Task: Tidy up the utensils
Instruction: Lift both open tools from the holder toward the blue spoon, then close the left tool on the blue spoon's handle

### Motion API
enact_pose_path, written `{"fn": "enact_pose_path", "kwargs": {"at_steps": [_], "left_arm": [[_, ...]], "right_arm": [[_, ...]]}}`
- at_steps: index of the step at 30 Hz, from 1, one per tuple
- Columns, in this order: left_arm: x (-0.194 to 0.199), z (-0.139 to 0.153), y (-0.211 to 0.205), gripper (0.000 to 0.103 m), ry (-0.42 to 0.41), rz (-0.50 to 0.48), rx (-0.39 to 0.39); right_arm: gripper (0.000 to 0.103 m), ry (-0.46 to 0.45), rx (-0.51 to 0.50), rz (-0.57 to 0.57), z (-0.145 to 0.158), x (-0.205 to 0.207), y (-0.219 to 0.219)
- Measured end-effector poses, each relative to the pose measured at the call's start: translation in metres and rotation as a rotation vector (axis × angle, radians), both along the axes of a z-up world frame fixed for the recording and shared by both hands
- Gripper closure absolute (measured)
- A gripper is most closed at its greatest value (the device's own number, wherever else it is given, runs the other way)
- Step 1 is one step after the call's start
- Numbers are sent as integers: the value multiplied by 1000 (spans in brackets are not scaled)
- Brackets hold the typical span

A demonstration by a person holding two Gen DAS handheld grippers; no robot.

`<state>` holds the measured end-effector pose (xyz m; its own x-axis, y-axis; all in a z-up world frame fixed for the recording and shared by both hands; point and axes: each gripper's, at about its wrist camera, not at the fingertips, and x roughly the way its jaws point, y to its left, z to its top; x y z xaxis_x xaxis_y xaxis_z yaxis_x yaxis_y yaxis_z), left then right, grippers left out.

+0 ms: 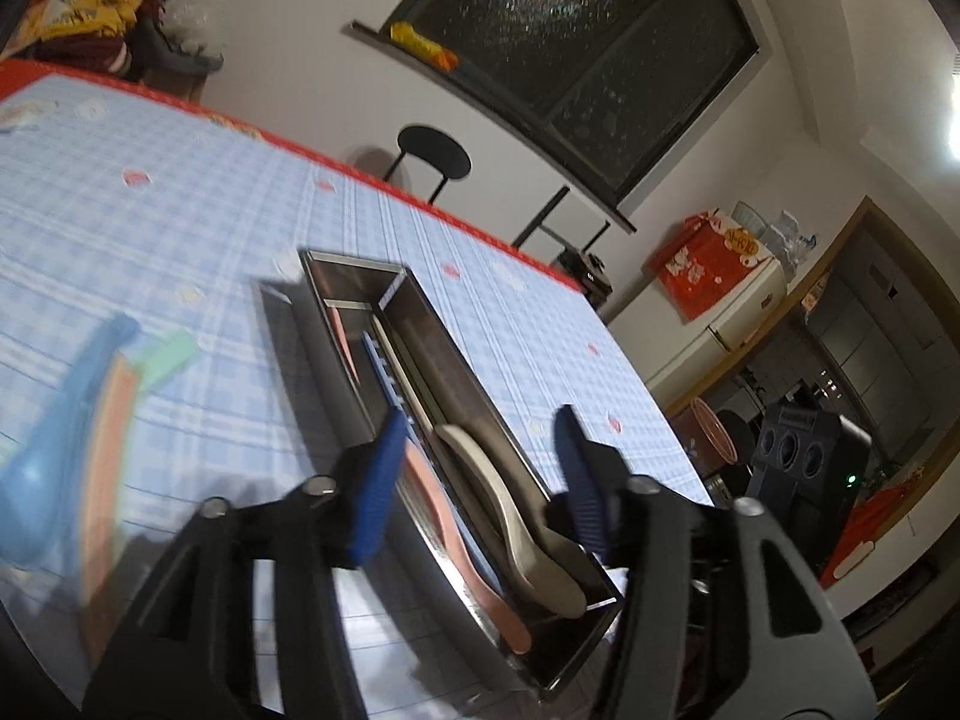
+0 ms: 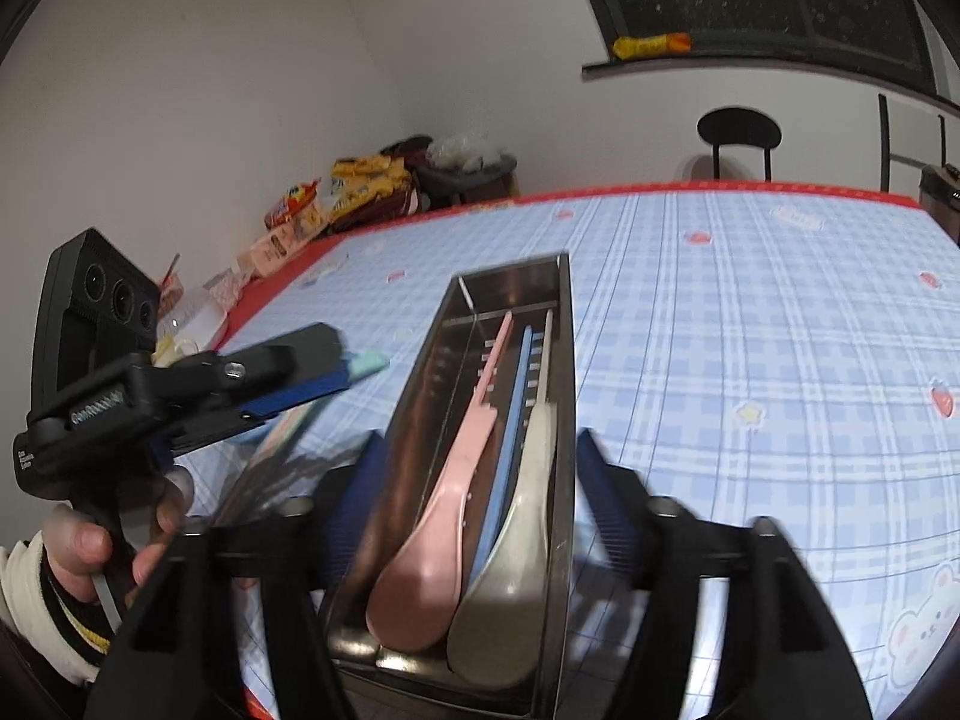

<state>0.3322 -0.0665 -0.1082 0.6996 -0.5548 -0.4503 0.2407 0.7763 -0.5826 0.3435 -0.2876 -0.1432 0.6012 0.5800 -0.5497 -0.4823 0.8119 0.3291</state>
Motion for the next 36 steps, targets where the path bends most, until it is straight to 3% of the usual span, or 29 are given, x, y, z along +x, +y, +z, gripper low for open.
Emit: {"fn": "enact_pose_path", "kwargs": {"at_steps": [1,2,5,6,15,21,28,36], "left_arm": [[-3,4,5,28,-7,12,12],[-7,8,9,23,-12,26,23],[-15,20,23,13,-26,44,61],[-18,23,28,5,-26,53,86],[-49,40,84,6,-83,135,307],[-65,42,124,6,-112,163,477],[-70,29,160,6,-94,151,562],[-48,18,170,6,-74,86,559]], "right_arm": [[16,-9,3,-9,3,-1,-1],[9,-18,2,-18,4,-2,-1],[6,-29,-31,-67,7,-3,1],[6,-21,-49,-87,8,-2,3],[6,-93,-116,-215,22,-27,26],[6,-113,-142,-213,26,-40,67],[6,-56,-119,-171,19,-42,118],[6,33,-139,-164,1,-43,161]]}}
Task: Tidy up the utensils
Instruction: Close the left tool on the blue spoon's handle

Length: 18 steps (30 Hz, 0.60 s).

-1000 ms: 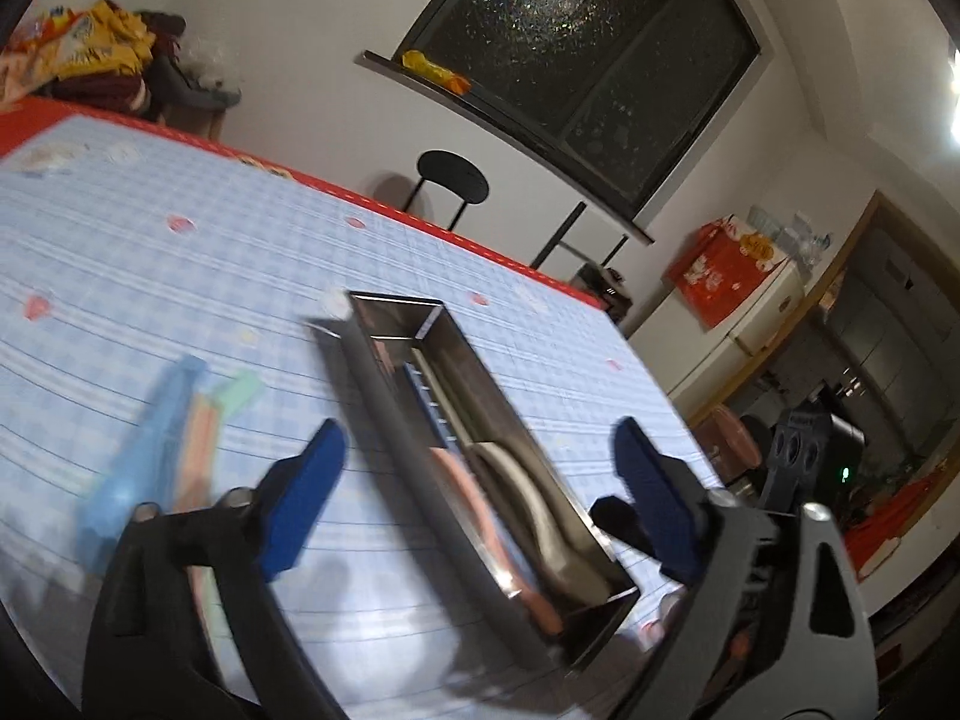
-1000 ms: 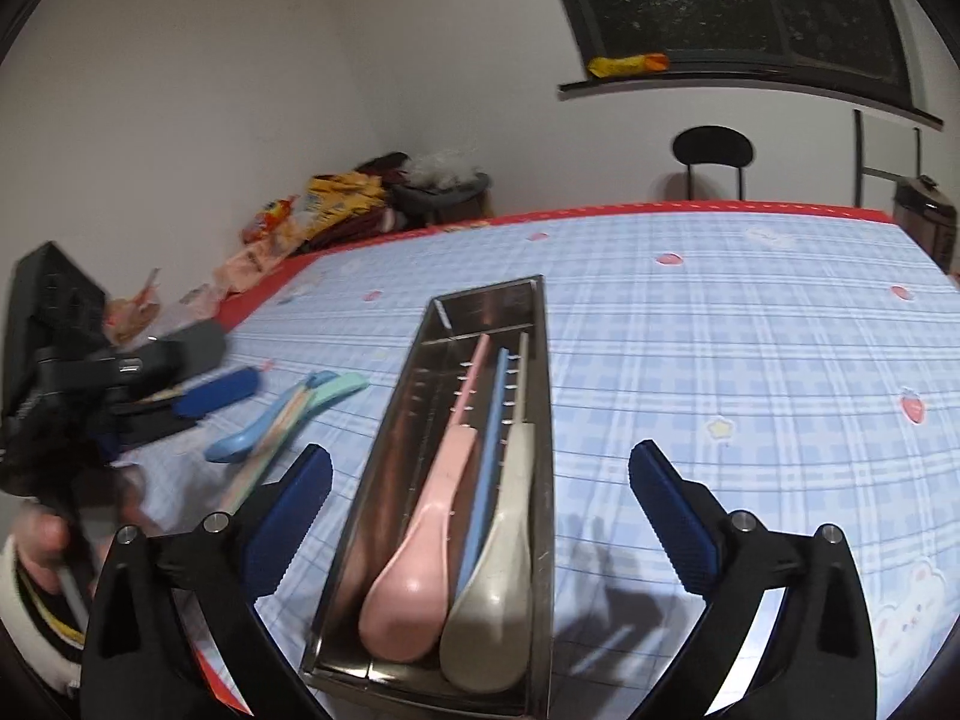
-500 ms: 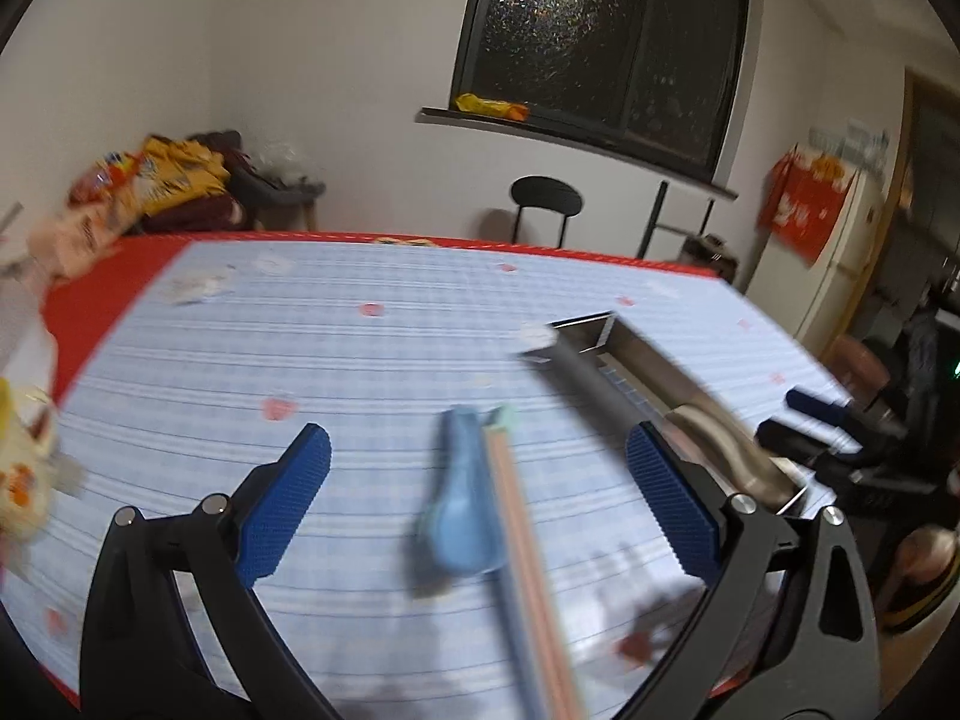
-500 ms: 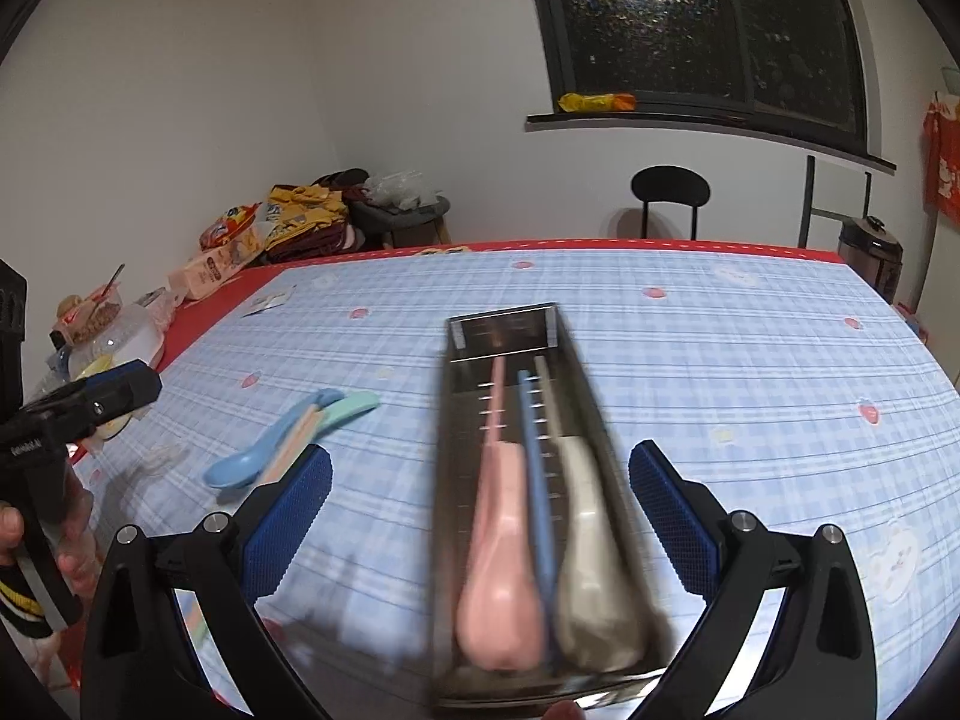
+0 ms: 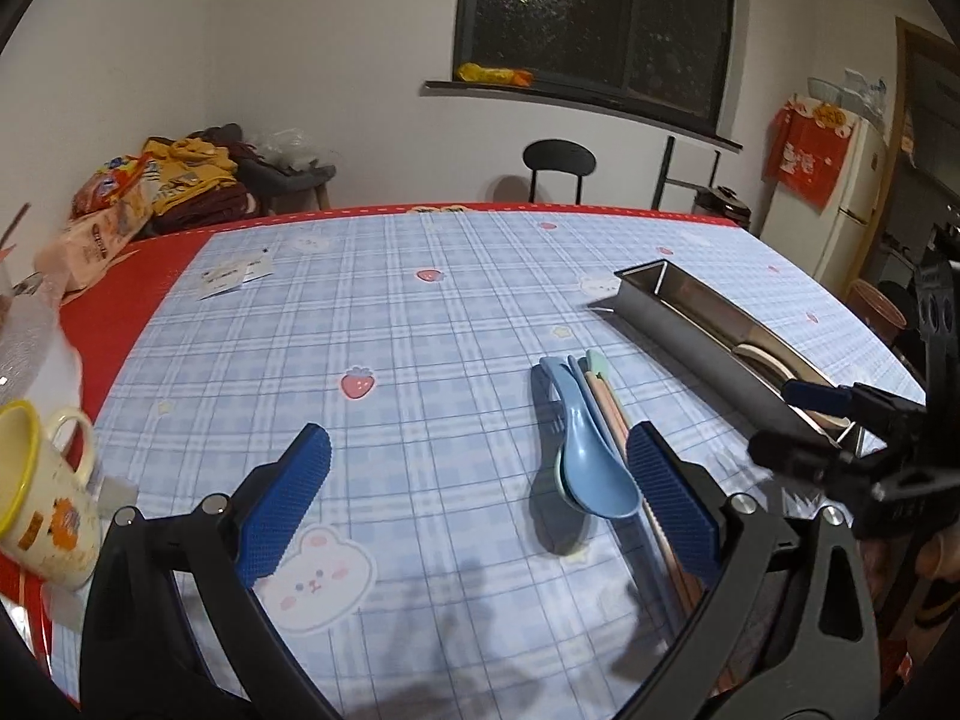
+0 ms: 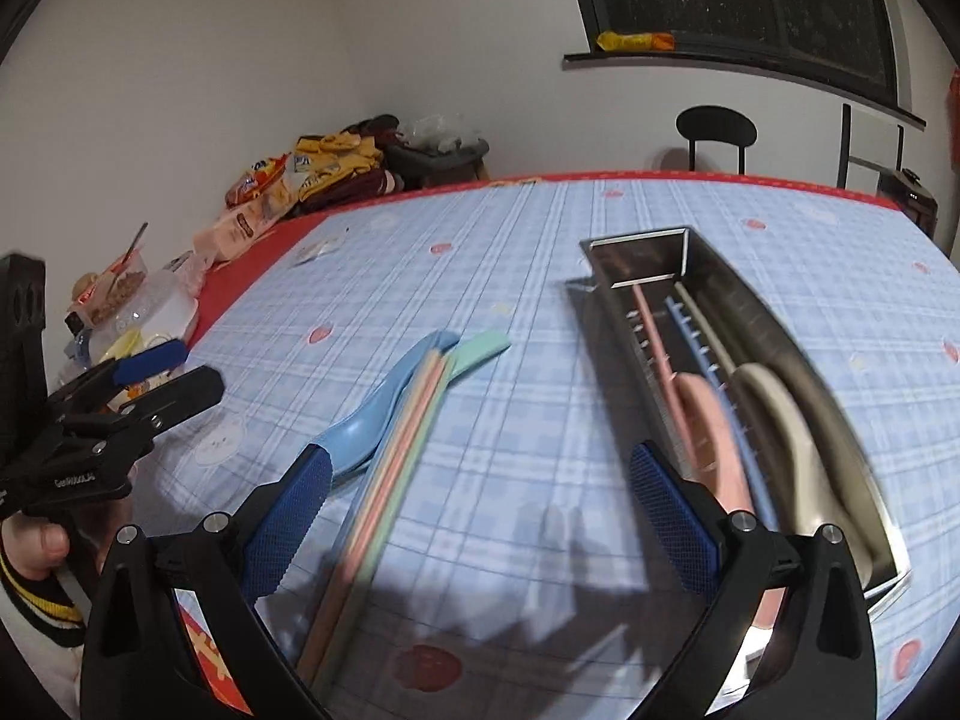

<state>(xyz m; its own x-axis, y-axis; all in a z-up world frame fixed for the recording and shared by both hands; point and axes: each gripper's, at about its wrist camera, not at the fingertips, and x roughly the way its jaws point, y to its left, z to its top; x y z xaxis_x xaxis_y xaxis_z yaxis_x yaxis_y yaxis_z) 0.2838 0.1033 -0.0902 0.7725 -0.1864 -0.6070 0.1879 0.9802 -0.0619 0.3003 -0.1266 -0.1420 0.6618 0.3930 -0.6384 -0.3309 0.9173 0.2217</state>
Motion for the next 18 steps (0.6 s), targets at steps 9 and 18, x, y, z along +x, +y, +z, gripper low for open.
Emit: {"fn": "enact_pose_path", "kwargs": {"at_steps": [9,18], "left_arm": [[51,-12,-16,36,109,-168,-111],[104,-43,-23,60,274,-251,-287]], "right_arm": [[45,46,-30,19,-13,9,24],[69,74,-22,14,-26,31,33]]}}
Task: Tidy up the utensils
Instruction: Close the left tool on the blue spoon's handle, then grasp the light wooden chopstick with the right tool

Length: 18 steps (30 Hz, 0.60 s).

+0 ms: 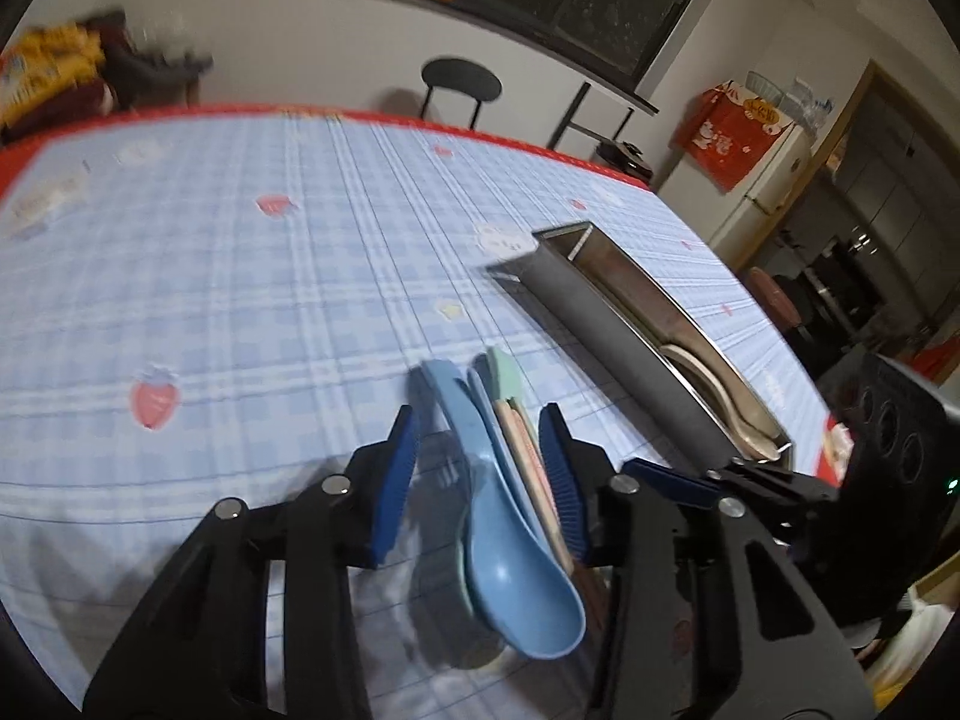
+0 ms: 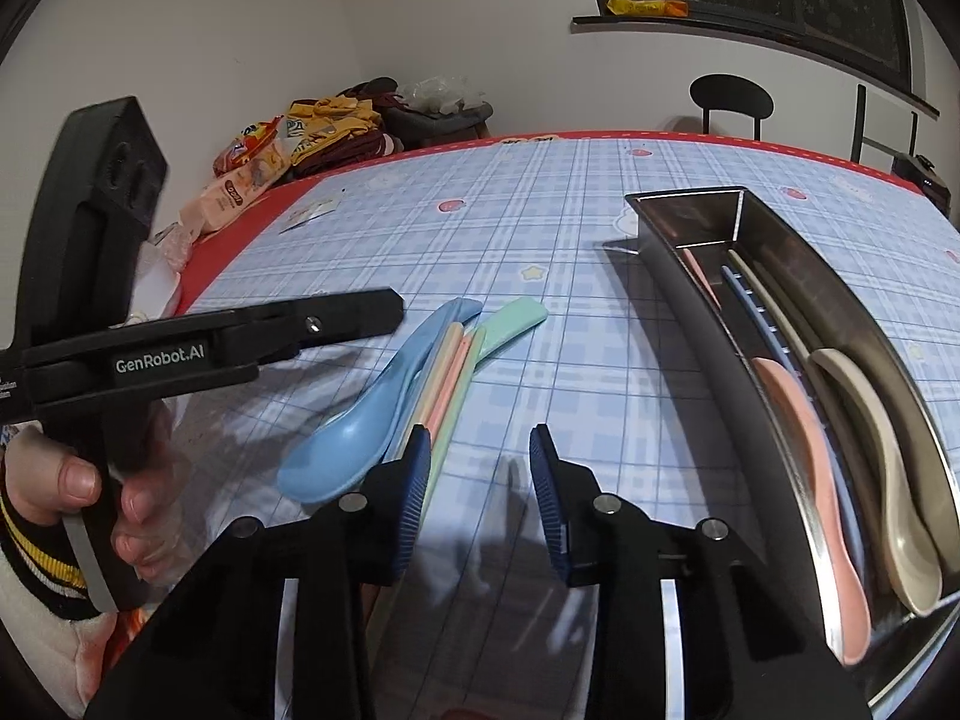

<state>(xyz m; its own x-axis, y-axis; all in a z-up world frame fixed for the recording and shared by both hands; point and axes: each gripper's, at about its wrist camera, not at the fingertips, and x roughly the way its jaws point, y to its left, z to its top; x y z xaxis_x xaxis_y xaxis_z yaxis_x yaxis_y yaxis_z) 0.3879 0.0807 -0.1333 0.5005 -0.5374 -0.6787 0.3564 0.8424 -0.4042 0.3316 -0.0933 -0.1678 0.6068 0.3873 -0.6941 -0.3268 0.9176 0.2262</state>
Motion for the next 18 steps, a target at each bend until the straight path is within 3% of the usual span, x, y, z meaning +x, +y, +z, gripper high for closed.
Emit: {"fn": "enact_pose_path", "kwargs": {"at_steps": [7,16,18], "left_arm": [[18,-28,11,66,136,22,-141],[16,-34,1,74,148,4,-160],[16,-35,2,80,154,6,-172]], "right_arm": [[69,40,81,8,-8,11,-8],[69,63,121,43,-12,12,-7],[69,63,120,44,-12,12,-6]]}}
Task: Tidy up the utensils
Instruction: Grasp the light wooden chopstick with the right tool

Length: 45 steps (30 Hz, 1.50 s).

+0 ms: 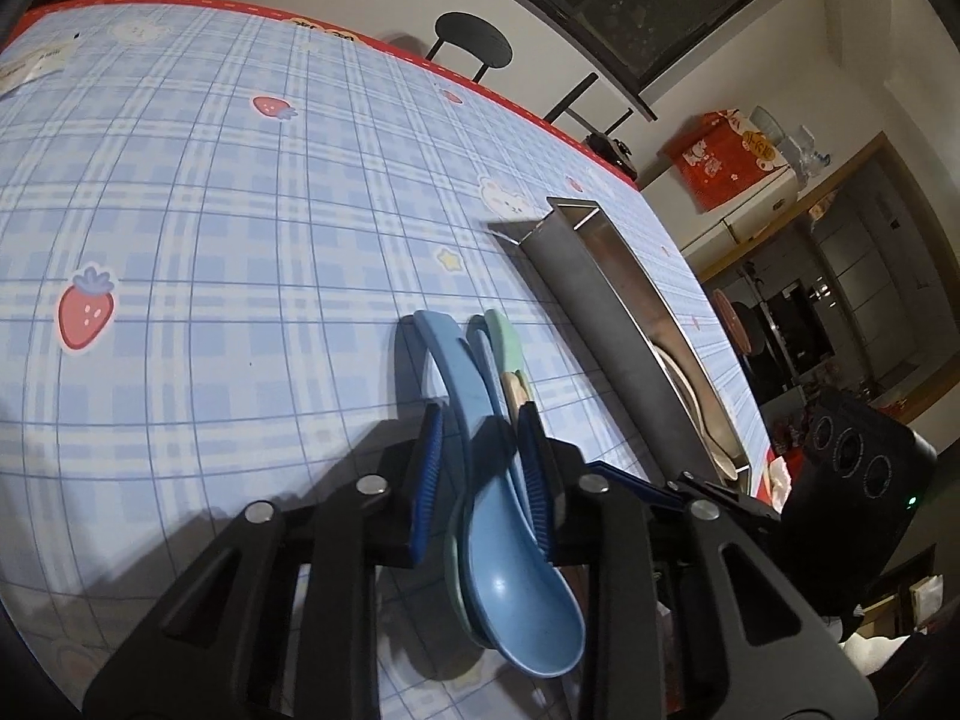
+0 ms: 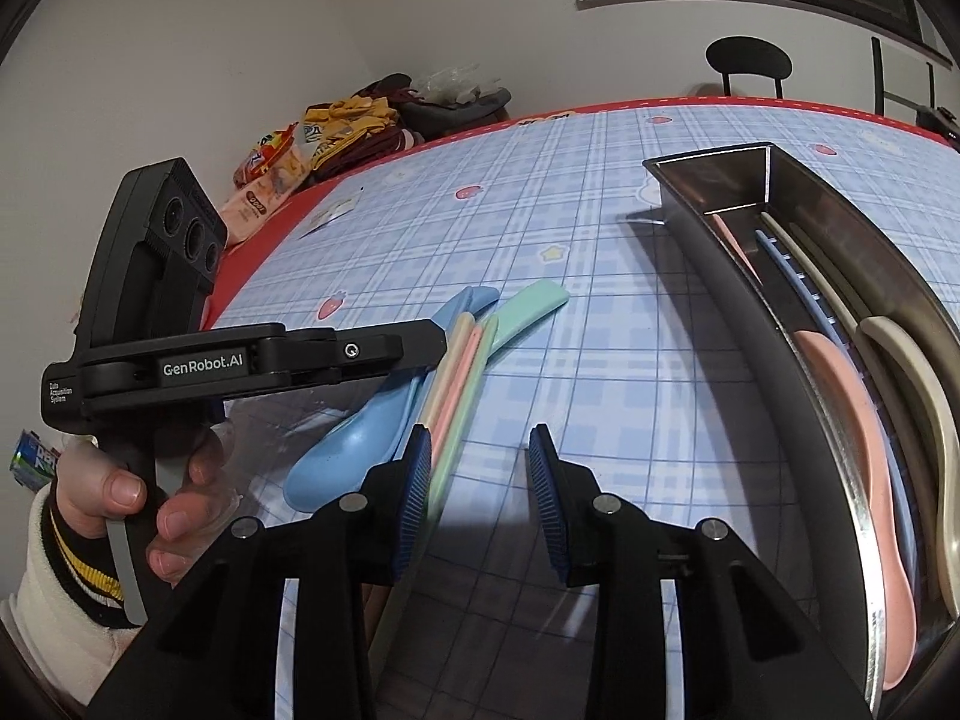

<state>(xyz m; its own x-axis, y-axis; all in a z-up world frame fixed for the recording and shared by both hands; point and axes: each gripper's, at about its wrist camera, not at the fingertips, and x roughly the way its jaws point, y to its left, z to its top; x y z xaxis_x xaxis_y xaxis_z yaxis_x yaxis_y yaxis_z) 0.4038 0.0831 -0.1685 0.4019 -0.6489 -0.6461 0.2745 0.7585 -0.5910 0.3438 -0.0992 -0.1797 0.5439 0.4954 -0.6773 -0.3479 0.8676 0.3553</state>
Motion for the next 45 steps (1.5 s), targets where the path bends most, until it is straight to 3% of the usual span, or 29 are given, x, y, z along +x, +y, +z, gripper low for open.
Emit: {"fn": "enact_pose_path", "kwargs": {"at_steps": [10,16,32,45], "left_arm": [[-5,-2,10,92,-2,16,-32],[-10,0,12,92,-12,17,-21],[-17,12,24,92,-40,27,-16],[-26,19,28,92,-61,35,2]], "right_arm": [[70,-2,-9,14,-1,0,6],[87,-4,-35,23,-2,-1,10],[87,12,-6,0,1,-3,1],[87,67,16,51,-2,-13,26]]}}
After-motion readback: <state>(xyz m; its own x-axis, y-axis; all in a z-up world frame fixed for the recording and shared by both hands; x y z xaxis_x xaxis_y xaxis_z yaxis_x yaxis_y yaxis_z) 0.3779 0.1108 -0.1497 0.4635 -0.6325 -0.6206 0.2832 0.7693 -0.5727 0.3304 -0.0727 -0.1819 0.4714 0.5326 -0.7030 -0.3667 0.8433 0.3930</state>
